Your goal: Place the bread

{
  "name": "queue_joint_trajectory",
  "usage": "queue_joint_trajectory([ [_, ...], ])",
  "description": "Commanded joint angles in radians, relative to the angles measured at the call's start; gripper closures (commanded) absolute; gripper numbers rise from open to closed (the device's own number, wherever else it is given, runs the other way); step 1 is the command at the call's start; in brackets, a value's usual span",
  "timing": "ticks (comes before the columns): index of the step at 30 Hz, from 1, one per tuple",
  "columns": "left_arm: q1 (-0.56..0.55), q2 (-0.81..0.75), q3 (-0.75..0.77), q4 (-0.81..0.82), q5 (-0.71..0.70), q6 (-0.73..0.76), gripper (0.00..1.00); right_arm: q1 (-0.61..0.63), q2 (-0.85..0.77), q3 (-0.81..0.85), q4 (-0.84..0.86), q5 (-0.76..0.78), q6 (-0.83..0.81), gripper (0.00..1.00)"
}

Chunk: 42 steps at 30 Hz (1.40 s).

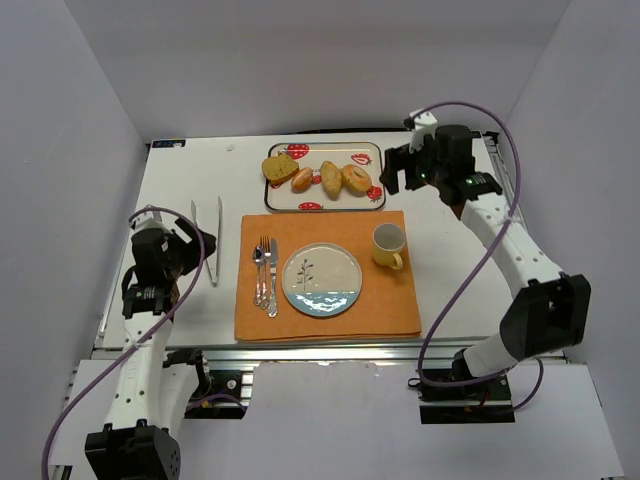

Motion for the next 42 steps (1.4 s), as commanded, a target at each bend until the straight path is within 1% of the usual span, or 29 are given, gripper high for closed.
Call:
queue_joint_trajectory([
  [1,0.005,0.0,-0.001,0.042,0.012,0.012,0.13,-0.033,-0.124,-0.11,0.067,-0.084,-0.038,0.11],
  [2,0.004,0.006,-0.007,0.046,0.016,0.012,0.38,-0.047,-0.145,-0.142,0.084,-0.175,-0.107,0.11],
  [3,0.004,0.021,-0.01,0.048,0.024,0.011,0.66,-0.061,-0.185,-0.191,0.061,-0.383,-0.306,0.23],
  [4,0.004,0.033,-0.01,0.042,0.013,0.012,0.89,-0.073,-0.201,-0.212,0.034,-0.452,-0.384,0.37],
  [5,0.004,0.049,-0.007,0.03,0.004,0.017,1.0,-0.075,-0.216,-0.235,0.04,-0.484,-0.405,0.54],
  [6,0.002,0.078,-0.001,0.014,-0.007,0.033,1.0,-0.073,-0.222,-0.258,0.02,-0.556,-0.42,0.83],
  [7,0.004,0.095,0.007,0.0,-0.022,0.041,1.0,-0.073,-0.222,-0.259,0.02,-0.578,-0.425,0.94],
  [8,0.004,0.111,0.016,-0.015,-0.039,0.053,1.0,-0.073,-0.221,-0.261,0.012,-0.604,-0.426,1.0],
  [9,0.002,0.156,0.028,-0.038,-0.06,0.073,0.74,-0.075,-0.21,-0.265,-0.005,-0.629,-0.426,1.0],
  [10,0.004,0.18,0.044,-0.062,-0.13,0.086,0.57,-0.073,-0.207,-0.267,-0.011,-0.637,-0.426,0.93],
  [11,0.002,0.205,0.071,-0.099,-0.155,0.095,0.31,-0.075,-0.193,-0.265,-0.022,-0.655,-0.428,0.72],
  [12,-0.001,0.228,0.082,-0.106,-0.169,0.101,0.24,-0.073,-0.184,-0.259,-0.05,-0.661,-0.431,0.33],
  [14,-0.013,0.303,0.111,-0.095,-0.172,0.122,0.18,-0.075,-0.157,-0.238,-0.075,-0.669,-0.429,0.23],
  [15,-0.027,0.331,0.123,-0.093,-0.175,0.139,0.16,-0.073,-0.149,-0.232,-0.087,-0.669,-0.429,0.2],
  [16,-0.031,0.395,0.136,-0.095,-0.175,0.147,0.15,-0.075,-0.144,-0.229,-0.089,-0.664,-0.428,0.19],
  [18,-0.059,0.458,0.168,-0.087,-0.165,0.181,0.13,-0.076,-0.136,-0.232,-0.085,-0.649,-0.416,0.18],
  [19,-0.068,0.516,0.179,-0.086,-0.166,0.193,0.12,-0.076,-0.136,-0.233,-0.078,-0.652,-0.414,0.18],
  [21,-0.087,0.565,0.2,-0.08,-0.163,0.234,0.11,-0.076,-0.138,-0.242,-0.068,-0.647,-0.402,0.17],
  [26,-0.091,0.697,0.263,-0.031,-0.168,0.313,0.1,-0.082,-0.143,-0.253,-0.055,-0.643,-0.397,0.17],
  [29,-0.091,0.743,0.301,-0.003,-0.195,0.353,0.1,-0.088,-0.138,-0.255,-0.055,-0.644,-0.397,0.17],
  [30,-0.093,0.78,0.312,0.0,-0.206,0.368,0.1,-0.093,-0.136,-0.253,-0.054,-0.649,-0.396,0.17],
  [32,-0.093,0.819,0.34,0.02,-0.212,0.379,0.11,-0.098,-0.136,-0.255,-0.048,-0.653,-0.388,0.17],
  [37,-0.093,0.918,0.363,0.094,-0.168,0.388,0.16,-0.11,-0.143,-0.253,-0.028,-0.666,-0.373,0.17],
  [39,-0.093,0.937,0.357,0.108,-0.159,0.386,0.19,-0.117,-0.149,-0.253,-0.02,-0.664,-0.37,0.17],
  [40,-0.093,0.951,0.354,0.121,-0.152,0.385,0.23,-0.121,-0.149,-0.253,-0.019,-0.664,-0.368,0.17],
  [42,-0.091,0.957,0.34,0.129,-0.142,0.377,0.25,-0.131,-0.155,-0.255,-0.012,-0.667,-0.362,0.17],
])
